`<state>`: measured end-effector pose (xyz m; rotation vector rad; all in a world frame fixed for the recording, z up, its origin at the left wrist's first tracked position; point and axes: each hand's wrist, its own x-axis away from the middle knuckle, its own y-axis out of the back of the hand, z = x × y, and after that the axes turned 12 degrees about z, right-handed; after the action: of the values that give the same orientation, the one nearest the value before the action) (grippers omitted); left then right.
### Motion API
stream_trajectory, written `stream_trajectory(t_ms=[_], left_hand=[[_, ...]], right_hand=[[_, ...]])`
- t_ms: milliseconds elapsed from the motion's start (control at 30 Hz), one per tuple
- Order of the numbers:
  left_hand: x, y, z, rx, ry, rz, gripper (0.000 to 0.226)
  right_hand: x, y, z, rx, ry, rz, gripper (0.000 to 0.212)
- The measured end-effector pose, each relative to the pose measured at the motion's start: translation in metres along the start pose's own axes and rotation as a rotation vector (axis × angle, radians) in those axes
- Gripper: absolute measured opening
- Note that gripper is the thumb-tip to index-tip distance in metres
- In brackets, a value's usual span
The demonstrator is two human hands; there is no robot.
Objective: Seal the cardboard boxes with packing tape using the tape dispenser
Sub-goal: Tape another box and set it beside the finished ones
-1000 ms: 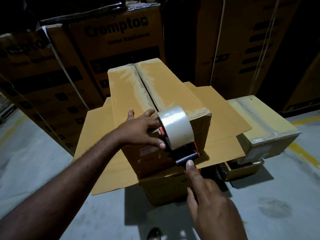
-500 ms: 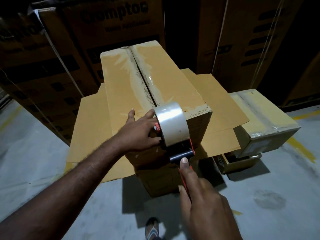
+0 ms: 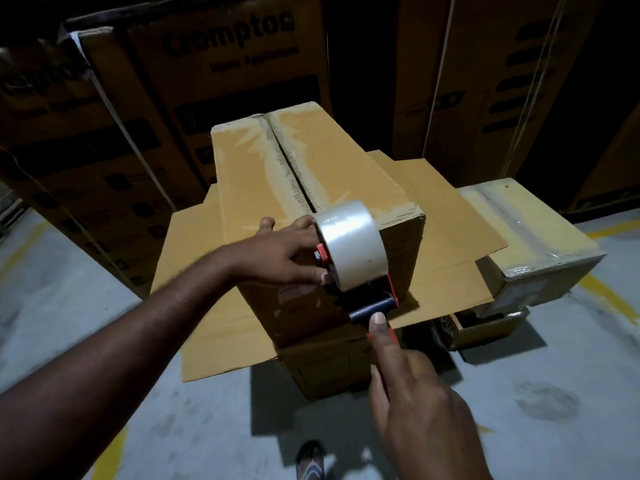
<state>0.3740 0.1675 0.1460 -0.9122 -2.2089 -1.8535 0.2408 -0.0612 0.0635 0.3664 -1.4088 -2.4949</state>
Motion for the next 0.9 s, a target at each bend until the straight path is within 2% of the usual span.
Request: stream_trajectory(t_ms=[33,200,267,367,467,633,700,767,833,900], left_hand=[[0.000,0.000,0.002,0.040,-0.006,-0.001,0.032],[-0.003,-0.003,0.007,-0.014,-0.005,-0.085,0.026],[-0.005,-0.004,0.012,-0.054,0.014,-0.076,0.044],[-0.009,-0.006,0.019,-0.112,0.004,-0.089,0.063],[-0.015,-0.005,0.026,-0.093,0.000,-0.066,0.068],[-0.017,-0.001,0.033,-0.004,-0.014,-0.086,0.060],[-0.020,-0.006,0.024,0.084,0.017,-0.219,0.054],[-0.028,-0.016,0.011,0.122,0.098,-0.448,0.046],[-0.037,-0.024,-0.001,0.062,0.187,-0.613,0.040],[-0.043,-0.032,-0.006,-0.037,0.212,-0.707,0.042]], right_hand=[[-0.001,-0.002,0.000,0.001,0.010,0.002,0.105],[-0.005,-0.017,0.009,-0.094,0.021,-0.047,0.097],[-0.008,-0.022,0.013,-0.175,-0.010,-0.017,0.095],[-0.006,-0.032,0.012,-0.416,-0.173,0.231,0.081],[-0.008,-0.038,0.007,-0.475,-0.244,0.315,0.073],[-0.010,-0.037,-0.003,-0.453,-0.202,0.280,0.074],[-0.010,-0.031,-0.005,-0.458,-0.211,0.267,0.073],[-0.010,-0.023,-0.007,-0.452,-0.214,0.223,0.073],[-0.010,-0.013,-0.010,-0.440,-0.197,0.130,0.072],[-0.010,-0.002,-0.016,-0.435,-0.185,0.006,0.072]])
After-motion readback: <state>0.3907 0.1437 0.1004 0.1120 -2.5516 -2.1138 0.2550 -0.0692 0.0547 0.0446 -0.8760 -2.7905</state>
